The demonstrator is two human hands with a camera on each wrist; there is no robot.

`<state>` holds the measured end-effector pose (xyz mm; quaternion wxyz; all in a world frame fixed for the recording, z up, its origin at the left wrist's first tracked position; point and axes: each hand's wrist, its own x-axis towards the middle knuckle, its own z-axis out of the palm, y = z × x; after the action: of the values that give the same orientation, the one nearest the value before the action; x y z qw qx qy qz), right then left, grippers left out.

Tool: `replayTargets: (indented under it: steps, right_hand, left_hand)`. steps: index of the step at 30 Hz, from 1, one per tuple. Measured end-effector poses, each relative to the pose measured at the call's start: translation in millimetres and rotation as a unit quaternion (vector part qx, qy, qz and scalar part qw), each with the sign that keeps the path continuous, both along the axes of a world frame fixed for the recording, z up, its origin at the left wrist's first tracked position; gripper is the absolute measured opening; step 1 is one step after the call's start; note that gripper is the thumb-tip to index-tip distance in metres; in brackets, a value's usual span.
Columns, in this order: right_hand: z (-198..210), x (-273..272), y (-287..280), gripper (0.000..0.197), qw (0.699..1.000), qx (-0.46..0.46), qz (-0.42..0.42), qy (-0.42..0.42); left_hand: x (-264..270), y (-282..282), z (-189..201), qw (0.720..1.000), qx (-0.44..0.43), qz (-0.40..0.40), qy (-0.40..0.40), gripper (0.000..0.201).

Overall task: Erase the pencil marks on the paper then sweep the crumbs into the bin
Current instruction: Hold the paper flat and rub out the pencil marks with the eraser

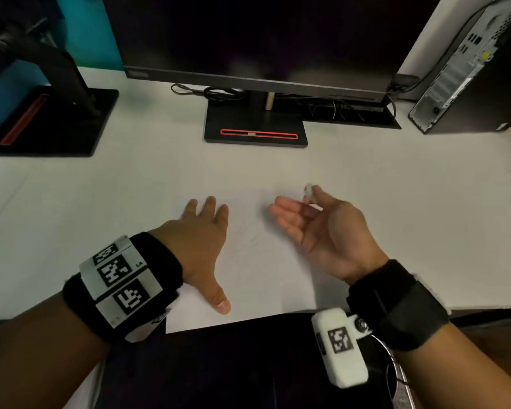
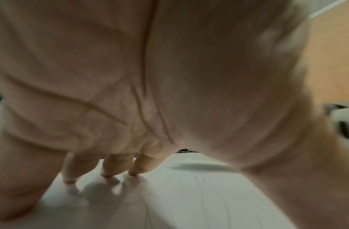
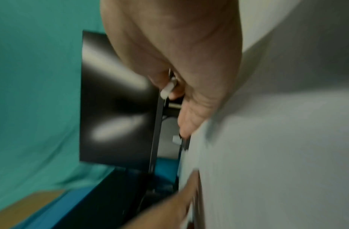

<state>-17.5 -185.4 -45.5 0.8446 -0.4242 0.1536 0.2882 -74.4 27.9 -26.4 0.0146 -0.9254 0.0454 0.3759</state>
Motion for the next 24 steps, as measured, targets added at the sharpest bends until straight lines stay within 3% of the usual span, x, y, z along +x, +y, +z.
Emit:
replayTargets:
  steps: [3, 5, 7, 9, 11, 12, 14, 16, 19, 22, 24]
  right_hand:
    - [-11, -29, 21, 0.046, 0.967, -0.046, 0.249, 0.034]
    - [-15, -24, 22, 0.048, 0.953, -0.046, 0.295, 0.042]
    - [-16, 2, 14, 0.051, 0.976, -0.038, 0.206, 0.06]
    - [-12, 31, 1, 0.035, 0.999, -0.026, 0.016, 0.03]
    - [-5, 46, -13, 0.022, 0.987, -0.053, -0.152, -0.016]
    - [-2, 48, -16, 0.02, 0.98, -0.062, -0.189, -0.028]
    - [2, 37, -11, 0.02, 0.988, -0.034, -0.151, -0.027]
    - [1, 18, 6, 0.021, 0.999, -0.04, -0.021, -0.022]
    - [-7, 1, 29, 0.021, 0.987, -0.103, 0.125, -0.016]
    - [-8, 24, 27, 0.022, 0.992, -0.079, 0.097, 0.004]
    - [-6, 50, 16, 0.021, 0.995, -0.086, -0.035, -0.02]
  left_hand:
    - [1, 2, 2, 1.0, -0.004, -0.004, 0.006, 0.165]
    - [2, 2, 3, 1.0, -0.004, -0.005, 0.009, 0.163]
    - [1, 2, 3, 1.0, -0.005, -0.001, 0.009, 0.161]
    - [1, 2, 3, 1.0, -0.008, 0.001, 0.01, 0.161]
    - [0, 2, 3, 1.0, -0.009, 0.0, 0.009, 0.161]
    - [0, 3, 2, 1.0, -0.01, -0.002, 0.007, 0.16]
    - [0, 3, 1, 1.0, -0.015, -0.005, 0.003, 0.157]
    - [1, 3, 1, 1.0, -0.027, -0.002, 0.009, 0.151]
    - [0, 5, 0, 0.999, -0.042, 0.004, 0.012, 0.151]
    - [-3, 7, -2, 0.999, -0.037, 0.009, -0.004, 0.162]
    - [-5, 8, -1, 0.999, -0.034, 0.014, -0.007, 0.164]
